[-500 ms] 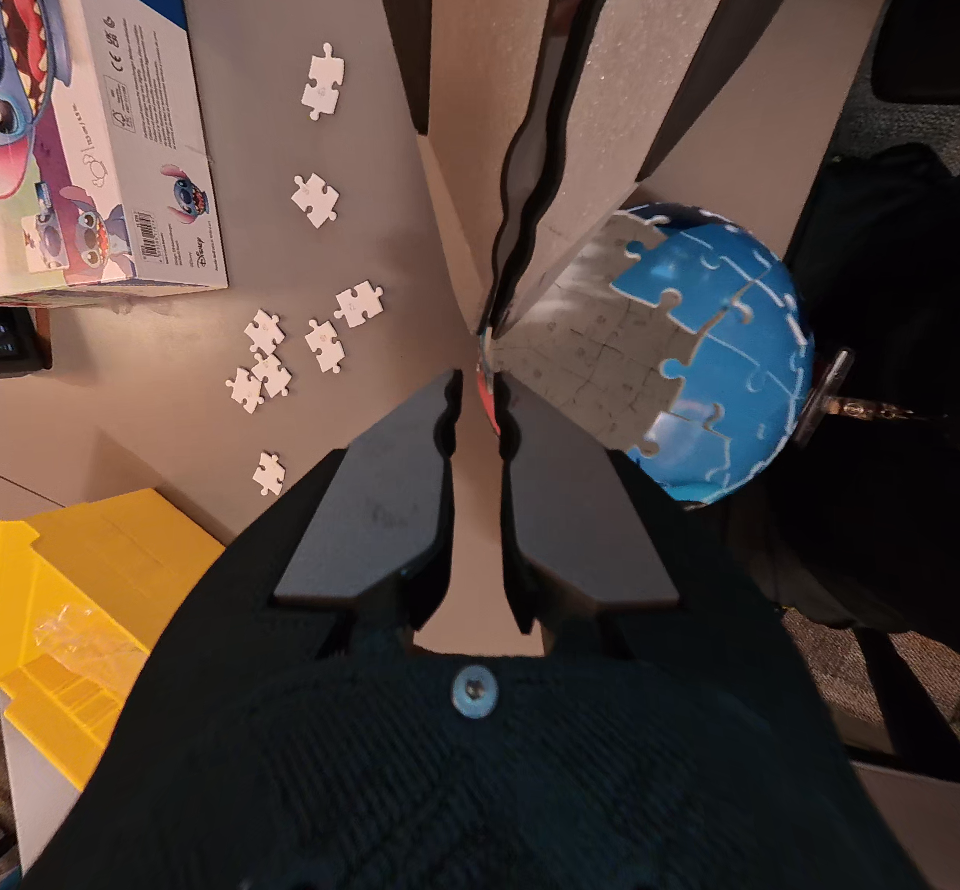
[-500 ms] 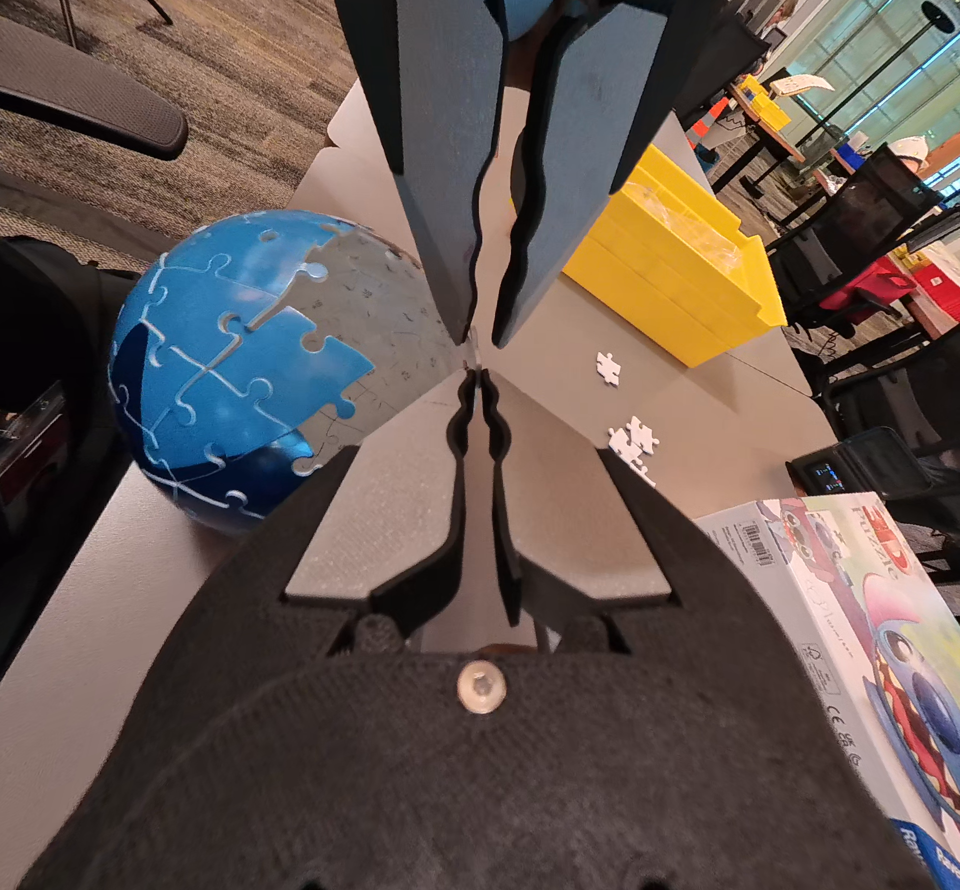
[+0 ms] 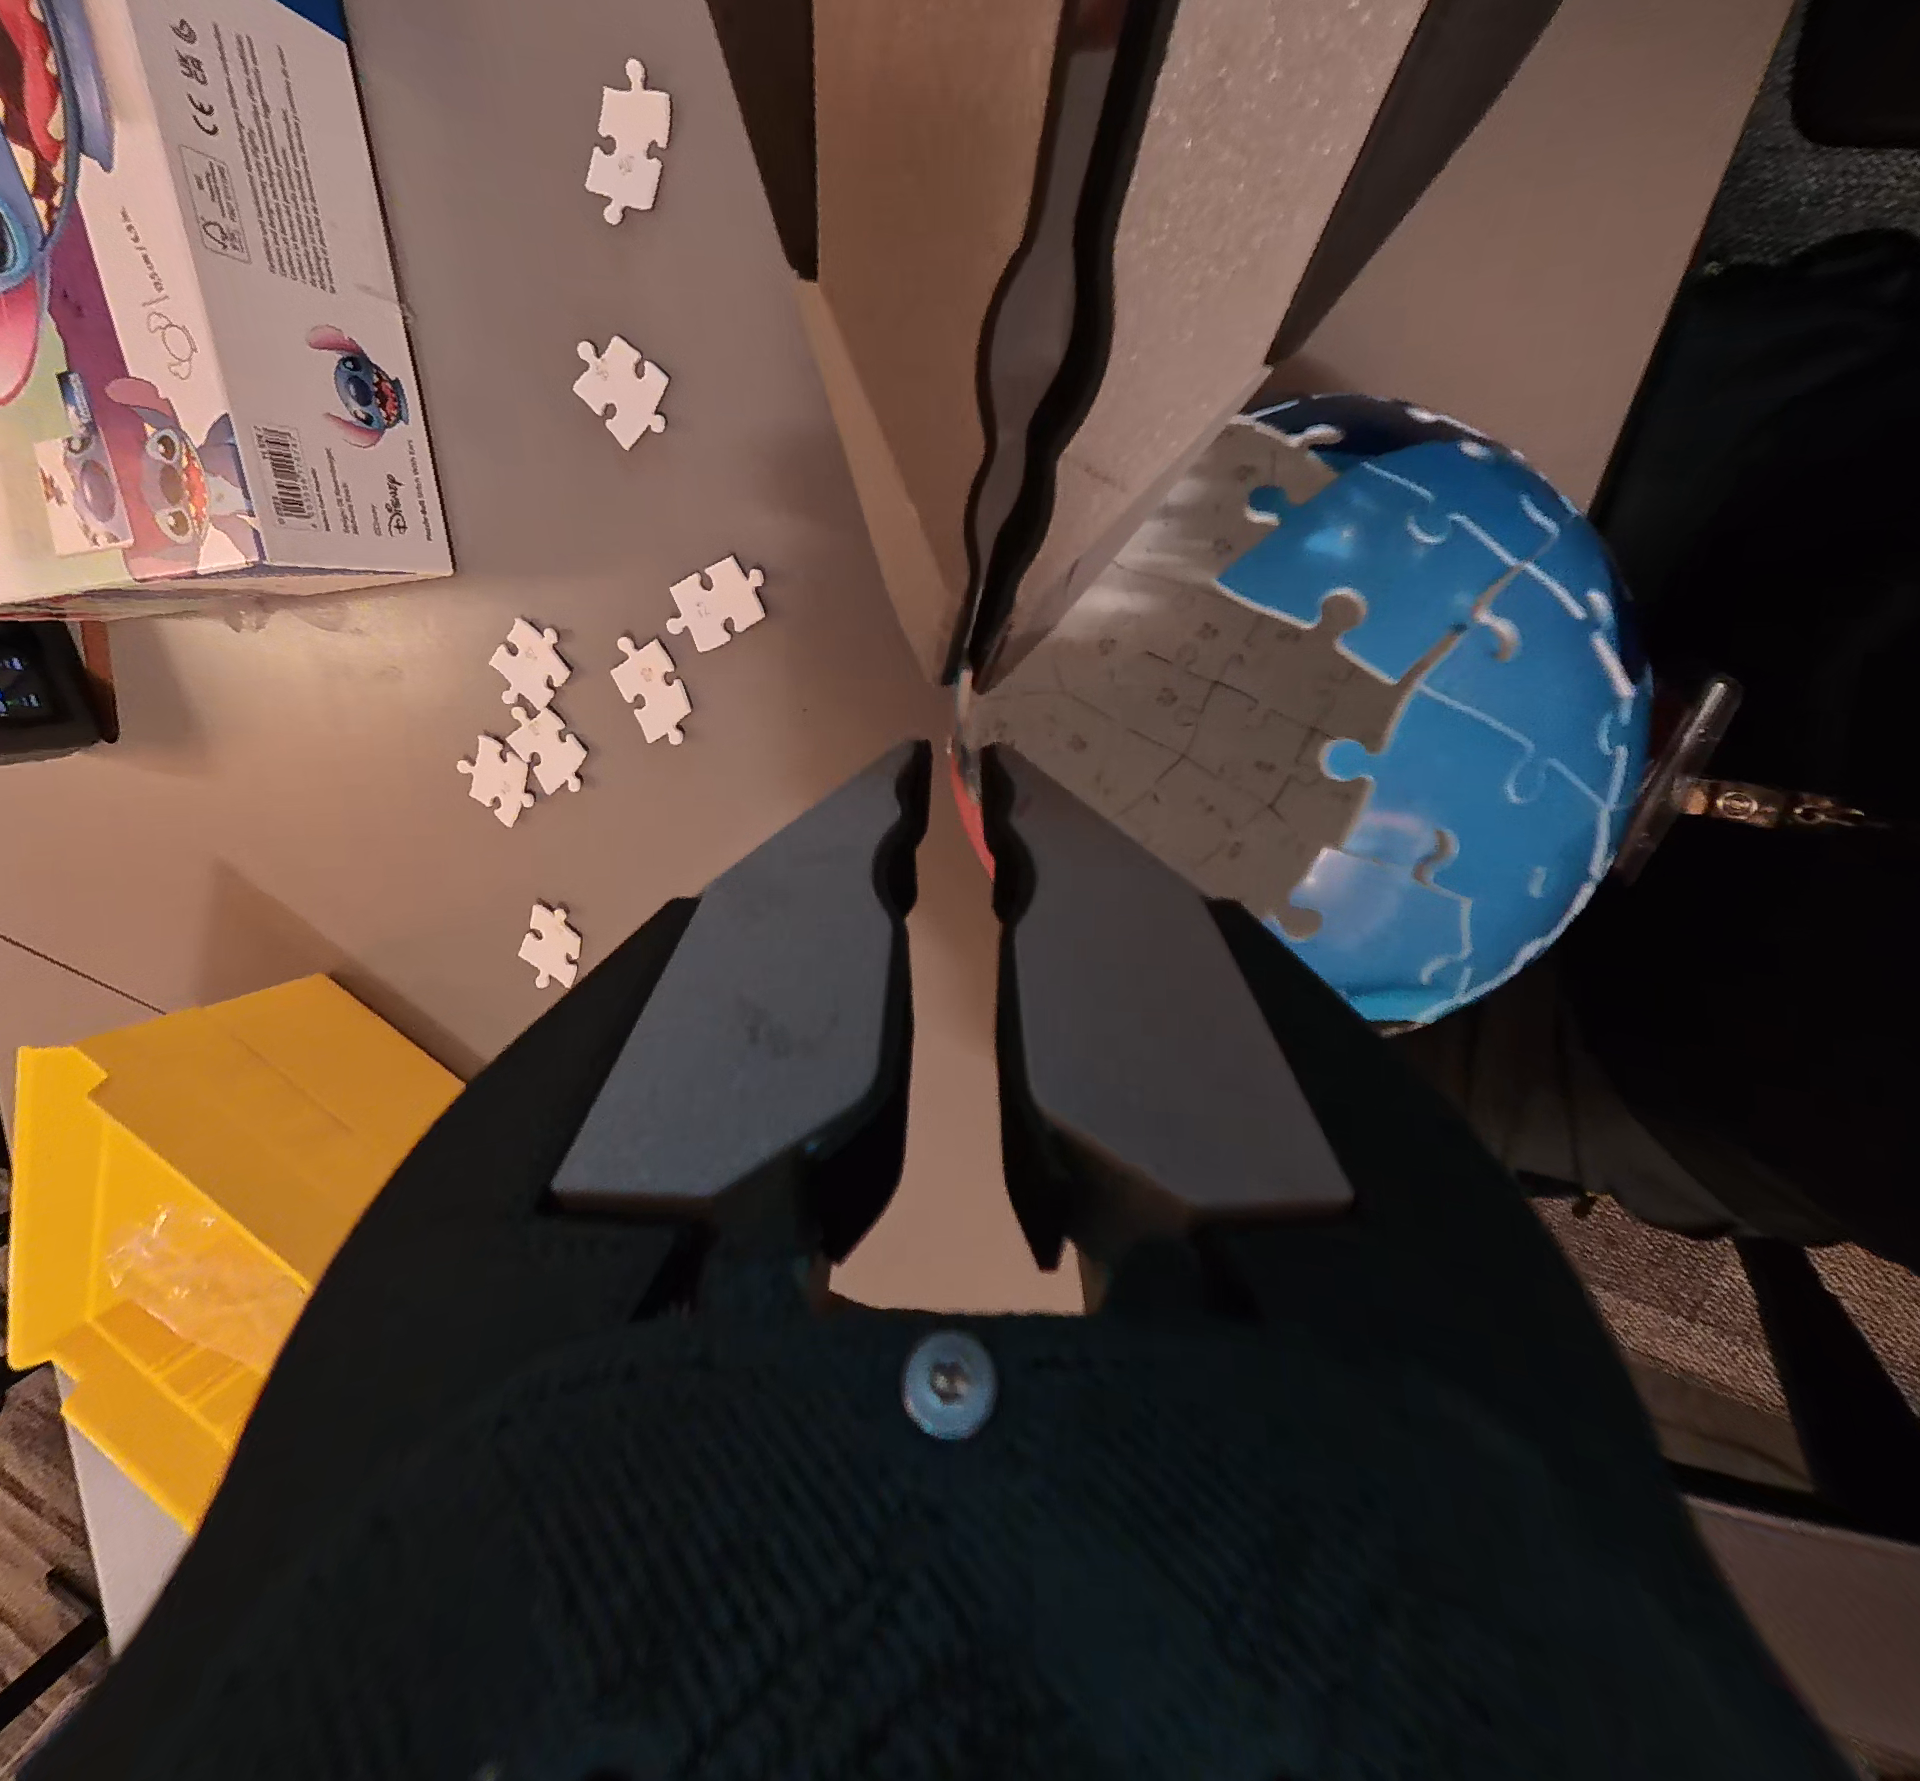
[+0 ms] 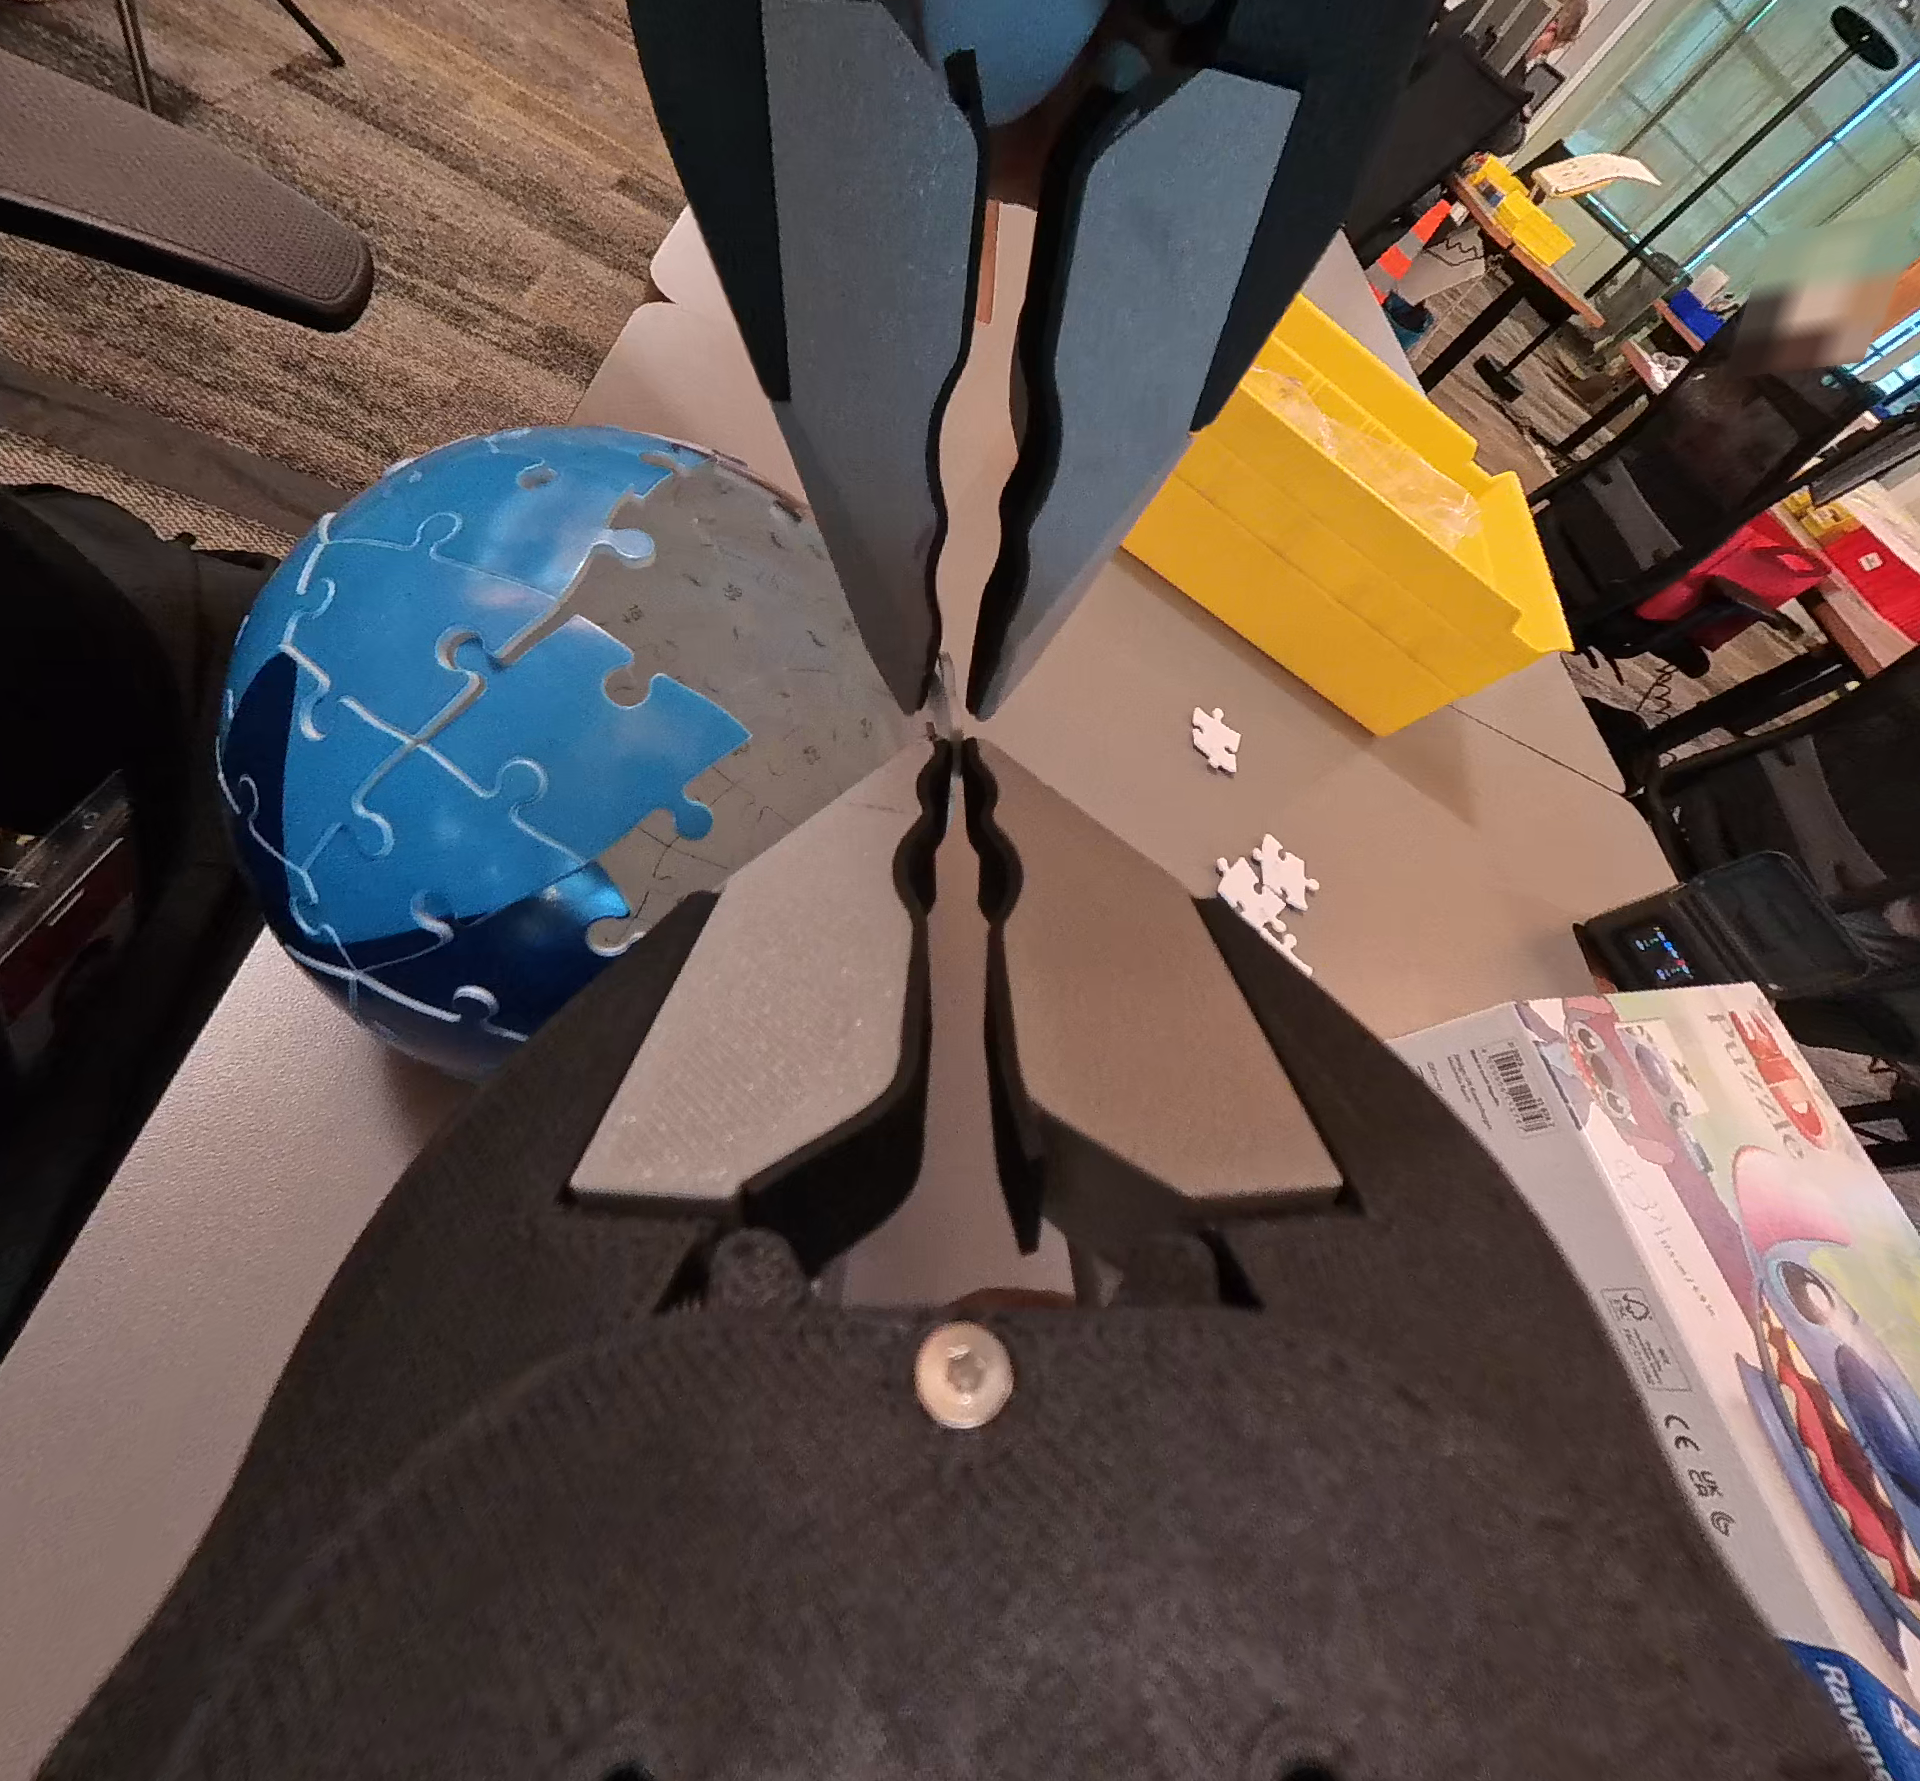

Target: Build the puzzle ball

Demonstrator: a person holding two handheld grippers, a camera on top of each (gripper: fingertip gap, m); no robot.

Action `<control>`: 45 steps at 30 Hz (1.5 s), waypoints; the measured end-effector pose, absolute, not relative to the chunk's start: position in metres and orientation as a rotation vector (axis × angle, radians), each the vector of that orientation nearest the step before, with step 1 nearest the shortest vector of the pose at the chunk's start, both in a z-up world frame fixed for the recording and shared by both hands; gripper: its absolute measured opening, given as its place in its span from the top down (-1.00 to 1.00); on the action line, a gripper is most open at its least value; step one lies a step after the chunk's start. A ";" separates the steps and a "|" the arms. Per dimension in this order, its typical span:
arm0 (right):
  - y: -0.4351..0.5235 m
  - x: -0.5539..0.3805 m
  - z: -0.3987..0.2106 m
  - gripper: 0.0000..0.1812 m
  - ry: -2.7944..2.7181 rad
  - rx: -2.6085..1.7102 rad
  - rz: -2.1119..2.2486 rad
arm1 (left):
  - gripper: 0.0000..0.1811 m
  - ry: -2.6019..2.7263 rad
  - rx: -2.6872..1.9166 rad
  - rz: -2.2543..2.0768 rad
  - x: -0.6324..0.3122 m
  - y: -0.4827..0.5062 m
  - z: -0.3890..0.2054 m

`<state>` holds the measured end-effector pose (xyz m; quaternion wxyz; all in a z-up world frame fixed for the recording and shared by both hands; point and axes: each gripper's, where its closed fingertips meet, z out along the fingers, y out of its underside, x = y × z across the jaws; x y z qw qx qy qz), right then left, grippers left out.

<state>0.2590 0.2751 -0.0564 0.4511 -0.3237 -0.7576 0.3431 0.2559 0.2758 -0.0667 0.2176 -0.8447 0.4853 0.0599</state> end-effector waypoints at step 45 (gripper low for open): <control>0.275 0.259 -0.056 1.00 -1.868 -0.808 0.854 | 0.99 1.425 -2.428 0.203 0.256 0.276 -0.072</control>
